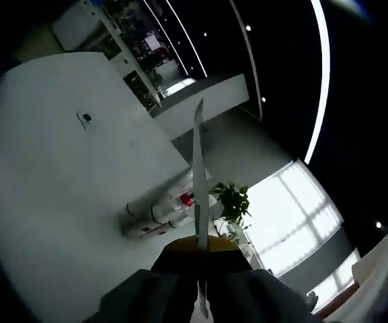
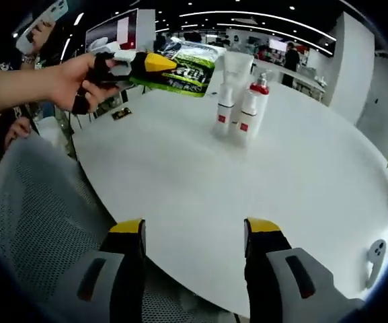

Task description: Arrange the skincare products in the storage area until every visible bottle or jar stands upright without overlapping.

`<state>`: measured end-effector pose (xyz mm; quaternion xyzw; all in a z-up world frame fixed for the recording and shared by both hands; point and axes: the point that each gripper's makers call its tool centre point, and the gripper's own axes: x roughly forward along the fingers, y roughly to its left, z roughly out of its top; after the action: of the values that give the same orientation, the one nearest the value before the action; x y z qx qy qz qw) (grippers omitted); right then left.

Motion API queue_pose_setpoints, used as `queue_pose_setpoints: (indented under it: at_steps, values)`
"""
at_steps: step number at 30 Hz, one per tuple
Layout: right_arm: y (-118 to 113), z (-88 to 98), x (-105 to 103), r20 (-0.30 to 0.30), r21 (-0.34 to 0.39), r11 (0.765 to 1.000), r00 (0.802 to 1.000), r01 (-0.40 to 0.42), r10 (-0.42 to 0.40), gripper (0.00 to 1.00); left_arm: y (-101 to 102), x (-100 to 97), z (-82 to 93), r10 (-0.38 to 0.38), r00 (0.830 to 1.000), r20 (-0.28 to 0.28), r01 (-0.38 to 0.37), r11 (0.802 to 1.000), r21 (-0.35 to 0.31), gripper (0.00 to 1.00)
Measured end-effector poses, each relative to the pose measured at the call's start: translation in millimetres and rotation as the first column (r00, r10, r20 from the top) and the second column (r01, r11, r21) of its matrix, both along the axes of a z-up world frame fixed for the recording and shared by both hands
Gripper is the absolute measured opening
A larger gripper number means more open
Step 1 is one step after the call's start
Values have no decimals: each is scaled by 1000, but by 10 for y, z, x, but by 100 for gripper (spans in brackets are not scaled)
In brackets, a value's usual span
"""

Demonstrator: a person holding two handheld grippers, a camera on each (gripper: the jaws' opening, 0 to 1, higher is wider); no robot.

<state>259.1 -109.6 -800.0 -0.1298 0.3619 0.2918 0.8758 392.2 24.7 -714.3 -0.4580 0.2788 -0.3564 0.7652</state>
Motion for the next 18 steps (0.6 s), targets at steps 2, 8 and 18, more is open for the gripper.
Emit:
queue_pose_setpoints:
  at_steps: [2, 8, 18]
  values:
    - [5, -5, -10, 0, -5, 1000, 1000, -8, 8, 57, 16, 38, -19, 4, 1000, 0, -4, 1000, 11, 1]
    - [-32, -19, -1, 0, -13, 1000, 1000, 4, -4, 57, 73, 112, -140, 13, 999, -39, -11, 998, 65, 1]
    - [-42, -41, -8, -7, -17, 1000, 1000, 7, -7, 57, 40, 100, -160, -8, 999, -32, 9, 999, 50, 1]
